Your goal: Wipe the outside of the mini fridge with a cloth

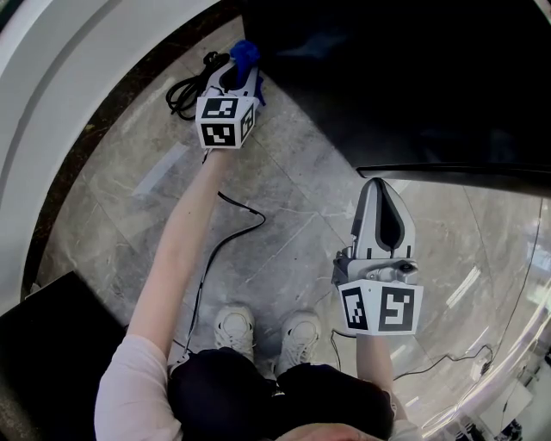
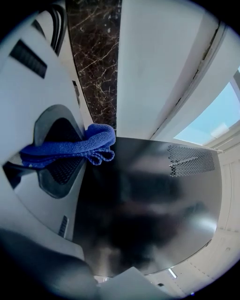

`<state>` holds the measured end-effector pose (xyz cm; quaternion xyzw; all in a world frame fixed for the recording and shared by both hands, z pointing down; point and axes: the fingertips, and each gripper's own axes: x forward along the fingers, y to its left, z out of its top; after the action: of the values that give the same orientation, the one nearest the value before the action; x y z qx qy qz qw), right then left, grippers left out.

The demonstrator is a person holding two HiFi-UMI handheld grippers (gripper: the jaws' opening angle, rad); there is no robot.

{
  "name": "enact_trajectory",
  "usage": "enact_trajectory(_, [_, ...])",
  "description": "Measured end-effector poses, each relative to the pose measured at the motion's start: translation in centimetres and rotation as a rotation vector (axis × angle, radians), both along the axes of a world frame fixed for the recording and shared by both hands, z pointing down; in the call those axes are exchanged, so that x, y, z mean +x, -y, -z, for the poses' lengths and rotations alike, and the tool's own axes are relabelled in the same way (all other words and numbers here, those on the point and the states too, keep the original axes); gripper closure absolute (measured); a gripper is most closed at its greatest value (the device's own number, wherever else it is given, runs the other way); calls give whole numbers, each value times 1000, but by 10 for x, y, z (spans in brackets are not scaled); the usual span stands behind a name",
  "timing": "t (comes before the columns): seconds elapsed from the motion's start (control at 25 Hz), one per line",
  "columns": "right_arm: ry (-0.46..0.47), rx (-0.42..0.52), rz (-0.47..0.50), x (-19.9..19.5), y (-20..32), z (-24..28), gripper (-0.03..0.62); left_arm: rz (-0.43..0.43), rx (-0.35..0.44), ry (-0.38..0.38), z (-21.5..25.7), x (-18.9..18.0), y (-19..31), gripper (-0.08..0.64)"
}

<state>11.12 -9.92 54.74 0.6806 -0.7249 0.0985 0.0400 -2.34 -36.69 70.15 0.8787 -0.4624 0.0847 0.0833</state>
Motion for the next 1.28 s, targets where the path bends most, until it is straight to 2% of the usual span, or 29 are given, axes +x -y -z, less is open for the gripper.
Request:
enact_trajectory(0.36, [-5,35,16,-7,-4,15,580,-100,10,-58,7,33,-47,500])
enact_trajectory(0.56, [-4,55,10,-4,-12,27,580,-149,-19,-52,5,55,-81,500])
enact_trajectory(0.72, [-3,85,14,-5,-18,40,580,-222,-18,6,8,77,-118,500])
enact_trajectory(0.92, [-5,130,20,-6,-31,62,580,-309,-48,-4,10,111,-168,500])
enact_trajectory(1.28, [-25,164,-94,42,-61,77,580,-406,-59,6,13,150,-225,500])
